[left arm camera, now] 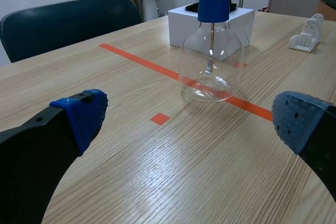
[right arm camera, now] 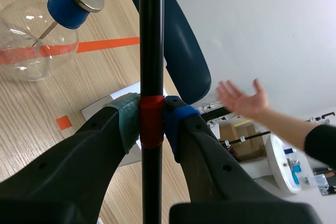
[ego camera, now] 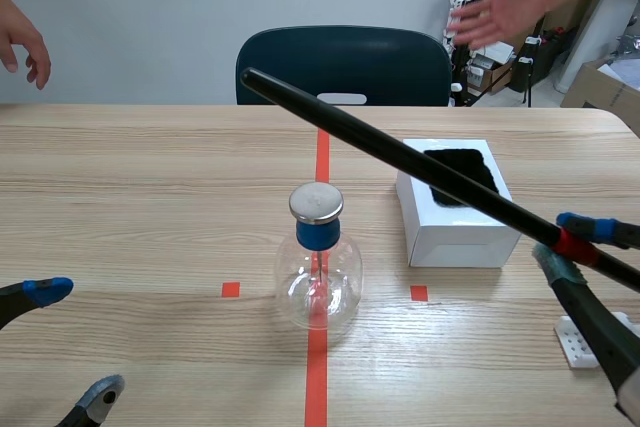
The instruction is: Do the electroscope experiment. put the rod down on the box
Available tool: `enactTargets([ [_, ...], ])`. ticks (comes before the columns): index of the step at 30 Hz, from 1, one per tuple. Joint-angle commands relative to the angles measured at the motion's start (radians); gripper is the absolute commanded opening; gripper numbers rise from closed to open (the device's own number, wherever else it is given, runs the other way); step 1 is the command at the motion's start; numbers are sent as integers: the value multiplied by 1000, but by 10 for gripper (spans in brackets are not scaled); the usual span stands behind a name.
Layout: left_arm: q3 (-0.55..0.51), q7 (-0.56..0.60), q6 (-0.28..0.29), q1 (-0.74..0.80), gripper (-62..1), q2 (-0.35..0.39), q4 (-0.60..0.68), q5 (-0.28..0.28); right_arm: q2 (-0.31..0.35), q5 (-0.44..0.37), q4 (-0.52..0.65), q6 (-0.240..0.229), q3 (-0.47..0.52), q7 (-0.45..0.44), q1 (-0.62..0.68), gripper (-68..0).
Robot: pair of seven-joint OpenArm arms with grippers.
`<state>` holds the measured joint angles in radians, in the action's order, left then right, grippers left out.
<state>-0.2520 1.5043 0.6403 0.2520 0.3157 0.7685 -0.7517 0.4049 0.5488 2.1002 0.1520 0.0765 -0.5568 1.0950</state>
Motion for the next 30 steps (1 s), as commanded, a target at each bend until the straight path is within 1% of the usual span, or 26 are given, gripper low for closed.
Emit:
enactTargets([
  [1, -6, 50, 1, -3, 14, 1, 12, 11, 0, -11, 20, 11, 1, -8, -3, -673],
  [22, -6, 50, 1, -3, 14, 1, 12, 11, 0, -13, 20, 11, 1, -7, -3, -673],
  [23, -6, 50, 1, -3, 14, 1, 12, 11, 0, -22, 20, 11, 1, -6, -3, -673],
  [25, -6, 50, 1, -3, 14, 1, 12, 11, 1, -66, 20, 11, 1, -6, -11, -673],
  [29, -6, 50, 1, -3, 14, 1, 12, 11, 3, -187, 20, 11, 1, 25, -49, -673],
  [30, -6, 50, 1, -3, 14, 1, 12, 11, 3, -212, 20, 11, 1, 46, -63, -673],
])
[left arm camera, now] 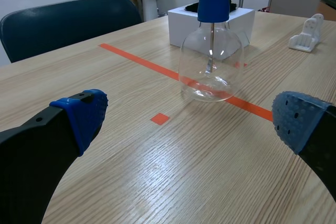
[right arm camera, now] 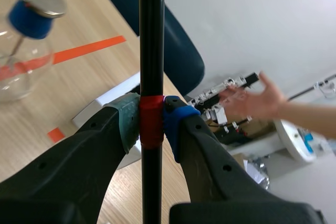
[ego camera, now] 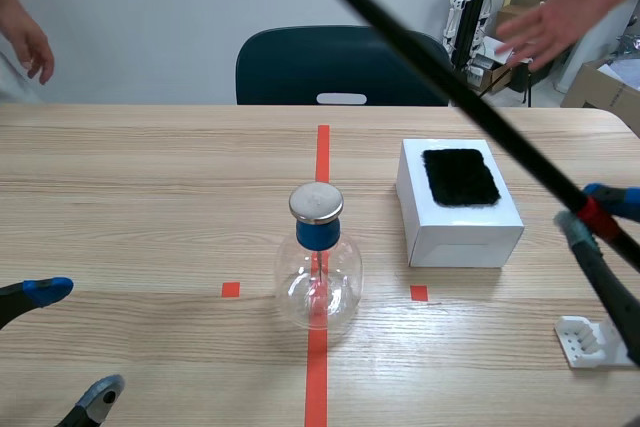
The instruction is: Do the electroscope experiment. put the rod down on the box
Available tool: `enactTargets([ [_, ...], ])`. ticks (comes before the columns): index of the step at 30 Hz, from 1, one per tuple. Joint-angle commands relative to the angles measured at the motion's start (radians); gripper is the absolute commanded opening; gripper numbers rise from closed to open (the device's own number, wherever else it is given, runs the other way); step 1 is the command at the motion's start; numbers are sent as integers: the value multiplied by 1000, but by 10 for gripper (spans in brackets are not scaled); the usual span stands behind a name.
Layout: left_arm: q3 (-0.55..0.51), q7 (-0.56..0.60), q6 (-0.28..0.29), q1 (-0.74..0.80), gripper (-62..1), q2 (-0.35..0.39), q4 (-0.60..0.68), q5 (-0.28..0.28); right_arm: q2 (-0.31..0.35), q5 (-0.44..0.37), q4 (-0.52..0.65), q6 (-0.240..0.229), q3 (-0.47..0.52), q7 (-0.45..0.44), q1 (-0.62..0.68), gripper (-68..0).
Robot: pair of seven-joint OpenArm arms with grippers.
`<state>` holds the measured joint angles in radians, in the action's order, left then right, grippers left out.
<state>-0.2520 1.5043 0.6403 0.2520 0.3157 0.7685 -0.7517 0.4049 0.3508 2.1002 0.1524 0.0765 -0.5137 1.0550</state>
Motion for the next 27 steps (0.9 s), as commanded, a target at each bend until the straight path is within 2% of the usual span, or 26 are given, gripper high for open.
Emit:
enactTargets([
  [1, -6, 50, 1, -3, 14, 1, 12, 11, 3, -30, 20, 11, 1, 20, -35, -673],
  [6, -6, 50, 1, -3, 14, 1, 12, 11, 10, -120, 20, 10, 1, 154, -117, -673],
  [13, -6, 50, 1, -3, 14, 1, 12, 11, 87, -345, 20, 11, 1, 363, -246, -673],
  [16, -6, 50, 1, -3, 14, 1, 12, 11, 119, -460, 20, 11, 1, 520, -315, -673],
  [20, -6, 50, 1, -3, 14, 1, 12, 11, 162, -562, 19, 11, 1, 745, -404, -674],
  [24, -6, 50, 1, -3, 14, 1, 12, 11, 202, -652, 18, 11, 1, 995, -506, -673],
  [27, -6, 50, 1, -3, 14, 1, 12, 11, 218, -700, 0, 11, 1, 1148, -585, -673],
])
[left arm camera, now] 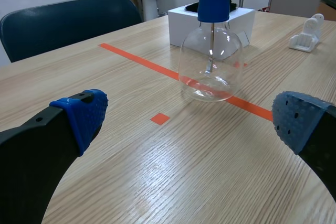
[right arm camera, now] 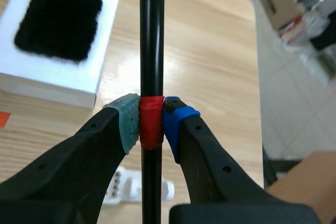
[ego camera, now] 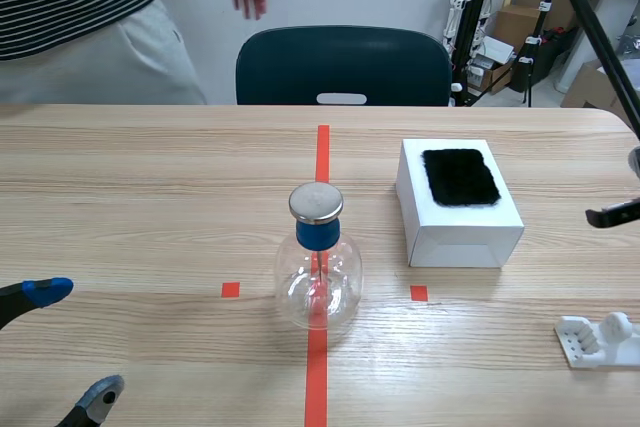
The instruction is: Do the electroscope experiment. put the rod down on the box
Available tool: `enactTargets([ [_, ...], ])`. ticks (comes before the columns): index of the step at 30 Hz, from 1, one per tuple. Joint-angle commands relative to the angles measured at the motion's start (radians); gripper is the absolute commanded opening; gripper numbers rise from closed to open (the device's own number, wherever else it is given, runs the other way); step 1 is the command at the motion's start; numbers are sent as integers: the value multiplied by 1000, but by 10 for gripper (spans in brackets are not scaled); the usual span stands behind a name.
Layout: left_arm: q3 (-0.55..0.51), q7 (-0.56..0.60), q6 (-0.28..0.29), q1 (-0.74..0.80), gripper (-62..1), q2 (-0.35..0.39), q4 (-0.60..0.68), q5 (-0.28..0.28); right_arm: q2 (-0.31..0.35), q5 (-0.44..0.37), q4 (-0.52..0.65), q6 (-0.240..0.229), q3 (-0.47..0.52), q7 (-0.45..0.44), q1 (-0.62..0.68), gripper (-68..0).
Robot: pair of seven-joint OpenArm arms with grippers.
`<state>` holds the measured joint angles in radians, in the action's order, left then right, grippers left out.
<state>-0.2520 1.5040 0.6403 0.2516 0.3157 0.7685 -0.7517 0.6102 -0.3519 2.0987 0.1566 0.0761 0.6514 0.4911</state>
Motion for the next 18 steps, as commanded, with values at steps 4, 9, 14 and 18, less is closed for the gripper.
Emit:
enactTargets([
  [4, -6, 50, 1, -3, 14, 1, 12, 11, 18, -37, -75, 7, 1, 87, -126, -673],
  [9, -6, 50, 1, -3, 14, 1, 12, 11, 18, -124, -216, 6, 1, 155, -247, -673],
  [14, -6, 50, 1, -3, 14, 1, 12, 11, 18, -176, -328, 6, 1, 271, -349, -673],
  [18, -6, 50, 1, -3, 14, 1, 12, 11, 26, -175, -401, -28, -29, 334, -423, -673],
])
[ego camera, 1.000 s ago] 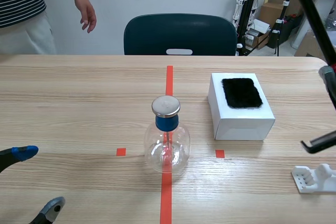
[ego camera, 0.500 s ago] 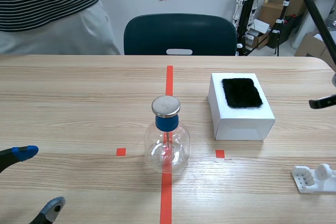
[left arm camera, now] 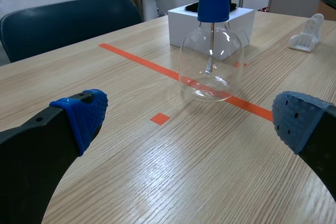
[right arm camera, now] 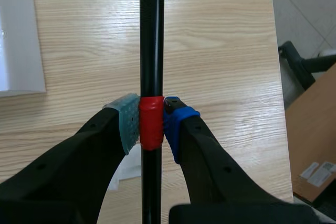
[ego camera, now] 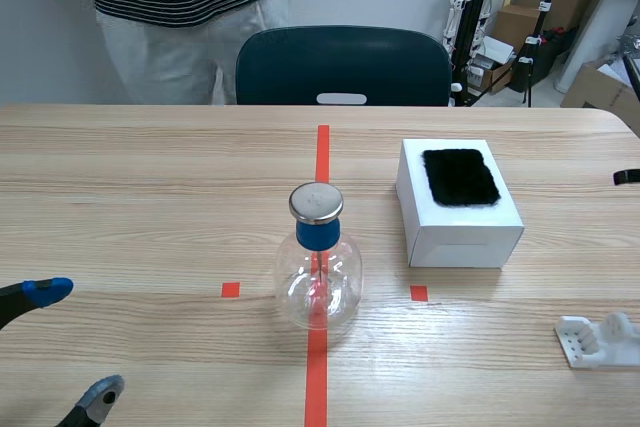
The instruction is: Do the electroscope experiment. put the rod down on the box
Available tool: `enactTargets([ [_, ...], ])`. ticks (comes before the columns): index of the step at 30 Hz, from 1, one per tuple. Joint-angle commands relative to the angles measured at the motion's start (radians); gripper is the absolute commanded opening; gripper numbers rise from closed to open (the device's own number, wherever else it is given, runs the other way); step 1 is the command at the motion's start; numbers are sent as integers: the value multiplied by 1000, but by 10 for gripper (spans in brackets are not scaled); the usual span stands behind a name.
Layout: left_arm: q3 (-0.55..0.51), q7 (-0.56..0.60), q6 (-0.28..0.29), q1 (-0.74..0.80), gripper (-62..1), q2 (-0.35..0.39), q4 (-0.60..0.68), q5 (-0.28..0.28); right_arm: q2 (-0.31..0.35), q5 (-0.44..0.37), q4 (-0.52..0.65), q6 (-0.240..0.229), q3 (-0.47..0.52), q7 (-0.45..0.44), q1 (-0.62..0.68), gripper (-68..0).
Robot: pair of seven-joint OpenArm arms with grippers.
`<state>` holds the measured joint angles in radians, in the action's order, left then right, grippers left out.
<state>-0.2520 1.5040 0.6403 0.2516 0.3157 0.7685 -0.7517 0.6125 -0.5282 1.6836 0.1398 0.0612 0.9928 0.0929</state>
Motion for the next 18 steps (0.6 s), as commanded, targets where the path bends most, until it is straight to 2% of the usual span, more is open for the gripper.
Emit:
enactTargets([
  [1, -6, 50, 1, -3, 14, 1, 12, 11, 31, 0, -6, -39, -32, 8, -48, -673],
  [6, -6, 50, 1, -3, 14, 1, 12, 11, 44, 1, -84, -140, -122, 65, -149, -673],
  [10, -6, 50, 1, -3, 14, 1, 12, 11, 44, 0, -157, -142, -179, 104, -214, -673],
  [15, -6, 50, 1, -3, 14, 1, 12, 11, 50, 0, -273, -142, -216, 103, -261, -673],
  [18, -6, 50, 1, -3, 14, 1, 12, 11, 49, -1, -323, -191, -224, 93, -280, -673],
])
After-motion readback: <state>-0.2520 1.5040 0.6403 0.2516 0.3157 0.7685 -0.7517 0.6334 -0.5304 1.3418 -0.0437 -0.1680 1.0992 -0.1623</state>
